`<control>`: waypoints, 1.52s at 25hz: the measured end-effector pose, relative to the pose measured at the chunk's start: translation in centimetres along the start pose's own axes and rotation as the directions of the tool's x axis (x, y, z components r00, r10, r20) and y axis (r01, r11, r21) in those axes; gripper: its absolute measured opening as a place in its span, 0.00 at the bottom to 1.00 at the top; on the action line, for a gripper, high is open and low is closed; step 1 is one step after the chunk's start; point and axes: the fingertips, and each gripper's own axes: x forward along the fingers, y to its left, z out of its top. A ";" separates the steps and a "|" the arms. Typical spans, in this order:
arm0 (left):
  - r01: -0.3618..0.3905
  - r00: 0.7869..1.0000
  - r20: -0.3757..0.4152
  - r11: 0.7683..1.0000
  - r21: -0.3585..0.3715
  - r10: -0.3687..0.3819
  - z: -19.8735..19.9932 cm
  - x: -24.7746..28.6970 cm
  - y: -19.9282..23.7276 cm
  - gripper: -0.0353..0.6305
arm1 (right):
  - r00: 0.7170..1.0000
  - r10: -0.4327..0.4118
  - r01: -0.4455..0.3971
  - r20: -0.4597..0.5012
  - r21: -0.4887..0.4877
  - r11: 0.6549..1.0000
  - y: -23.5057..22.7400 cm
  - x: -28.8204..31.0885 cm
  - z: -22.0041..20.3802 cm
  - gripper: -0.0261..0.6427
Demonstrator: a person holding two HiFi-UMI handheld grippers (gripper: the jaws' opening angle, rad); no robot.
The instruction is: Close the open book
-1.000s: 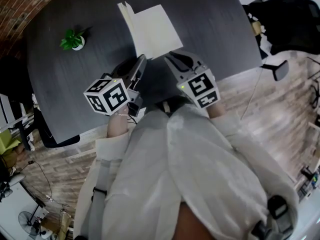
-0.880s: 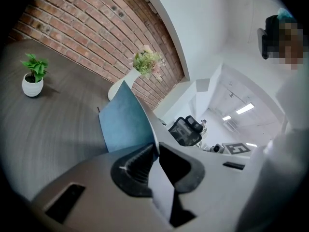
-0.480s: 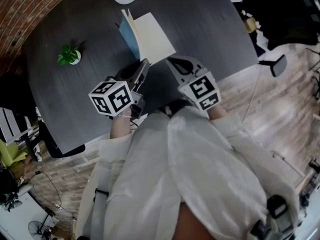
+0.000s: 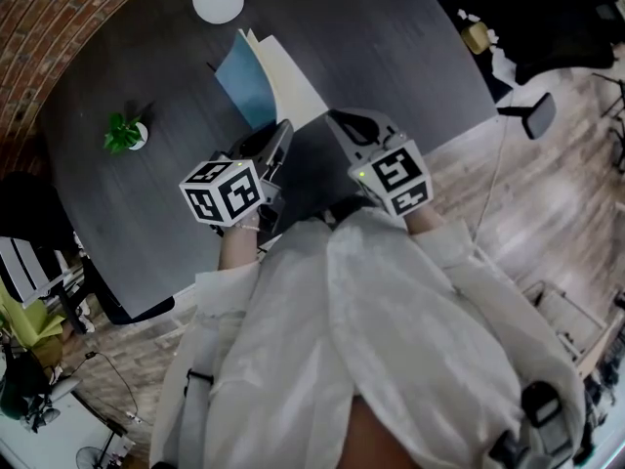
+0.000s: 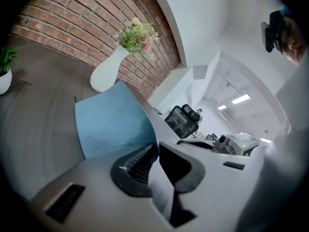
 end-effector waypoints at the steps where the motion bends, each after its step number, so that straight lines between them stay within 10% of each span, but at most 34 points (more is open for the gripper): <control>1: -0.001 1.000 -0.008 1.000 0.006 0.001 0.0 0.3 0.0 0.11 | 1.000 -0.006 0.006 -0.002 0.003 1.000 -0.3 -0.1 -0.1 0.05; 38: -0.095 0.963 -0.235 0.983 0.159 0.131 -2.4 6.5 1.0 0.12 | 0.997 0.040 -0.035 -0.070 0.078 0.996 -3.5 -0.7 -3.9 0.05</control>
